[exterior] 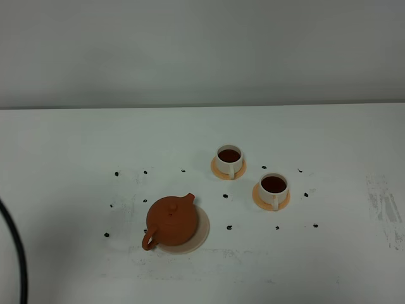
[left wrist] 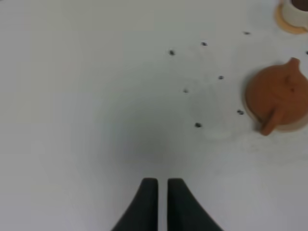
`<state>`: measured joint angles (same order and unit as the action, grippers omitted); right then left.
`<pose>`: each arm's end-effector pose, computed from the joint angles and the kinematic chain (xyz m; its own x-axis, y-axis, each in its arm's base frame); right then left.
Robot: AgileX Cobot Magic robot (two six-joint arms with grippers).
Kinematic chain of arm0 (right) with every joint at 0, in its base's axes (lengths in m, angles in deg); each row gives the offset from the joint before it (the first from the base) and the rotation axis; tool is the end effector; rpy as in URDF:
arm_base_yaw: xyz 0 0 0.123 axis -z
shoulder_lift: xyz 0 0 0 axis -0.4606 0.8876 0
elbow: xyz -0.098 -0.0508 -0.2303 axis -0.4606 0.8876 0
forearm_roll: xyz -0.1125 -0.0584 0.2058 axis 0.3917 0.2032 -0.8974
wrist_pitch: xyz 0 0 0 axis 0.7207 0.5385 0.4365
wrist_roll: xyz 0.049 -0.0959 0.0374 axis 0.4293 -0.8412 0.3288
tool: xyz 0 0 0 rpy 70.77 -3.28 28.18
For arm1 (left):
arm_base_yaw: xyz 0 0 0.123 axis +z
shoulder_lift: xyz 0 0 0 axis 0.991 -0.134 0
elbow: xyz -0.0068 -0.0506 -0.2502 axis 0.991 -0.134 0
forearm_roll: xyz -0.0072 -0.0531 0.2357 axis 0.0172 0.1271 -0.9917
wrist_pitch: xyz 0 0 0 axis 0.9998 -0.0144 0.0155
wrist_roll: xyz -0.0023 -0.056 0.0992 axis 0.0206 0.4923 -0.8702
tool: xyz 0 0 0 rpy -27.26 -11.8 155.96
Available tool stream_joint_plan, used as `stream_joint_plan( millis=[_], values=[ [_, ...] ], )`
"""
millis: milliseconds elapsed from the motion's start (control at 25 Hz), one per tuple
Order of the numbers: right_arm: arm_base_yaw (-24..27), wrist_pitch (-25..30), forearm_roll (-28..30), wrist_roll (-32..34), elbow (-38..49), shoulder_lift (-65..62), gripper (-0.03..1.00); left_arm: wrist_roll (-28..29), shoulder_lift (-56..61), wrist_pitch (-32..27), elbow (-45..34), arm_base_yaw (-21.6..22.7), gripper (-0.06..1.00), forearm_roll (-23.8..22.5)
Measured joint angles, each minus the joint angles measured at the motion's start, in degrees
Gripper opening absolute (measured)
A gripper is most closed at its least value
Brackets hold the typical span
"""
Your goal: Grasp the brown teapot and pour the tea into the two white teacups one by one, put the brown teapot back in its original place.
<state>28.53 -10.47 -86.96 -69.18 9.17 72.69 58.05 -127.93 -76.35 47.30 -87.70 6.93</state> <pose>0.0337 0.0088 0.2614 -0.4652 -0.0039 -0.8852 -0.0598 0.9978 0.0271 0.1476 -0.0140 0.3390 -0.5928 0.1546 -0.7904 0.1529 0.9852 0.0780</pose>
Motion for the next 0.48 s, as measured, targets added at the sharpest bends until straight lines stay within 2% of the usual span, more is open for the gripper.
stream_joint_plan(
  millis=[120,280,400,480],
  values=[
    [0.0,0.0,0.0,0.0,0.0,0.0,0.21,0.1,6.4,-4.1,0.0,3.4,0.03,-1.0],
    [0.0,0.0,0.0,0.0,0.0,0.0,0.21,0.1,13.4,-9.2,-0.6,5.3,0.02,-1.0],
    [0.0,0.0,0.0,0.0,0.0,0.0,0.21,0.1,17.6,-8.1,-4.8,5.6,0.02,-0.9],
    [0.0,0.0,0.0,0.0,0.0,0.0,0.21,0.1,19.9,-4.9,-8.8,5.6,0.02,-0.9]
  ],
)
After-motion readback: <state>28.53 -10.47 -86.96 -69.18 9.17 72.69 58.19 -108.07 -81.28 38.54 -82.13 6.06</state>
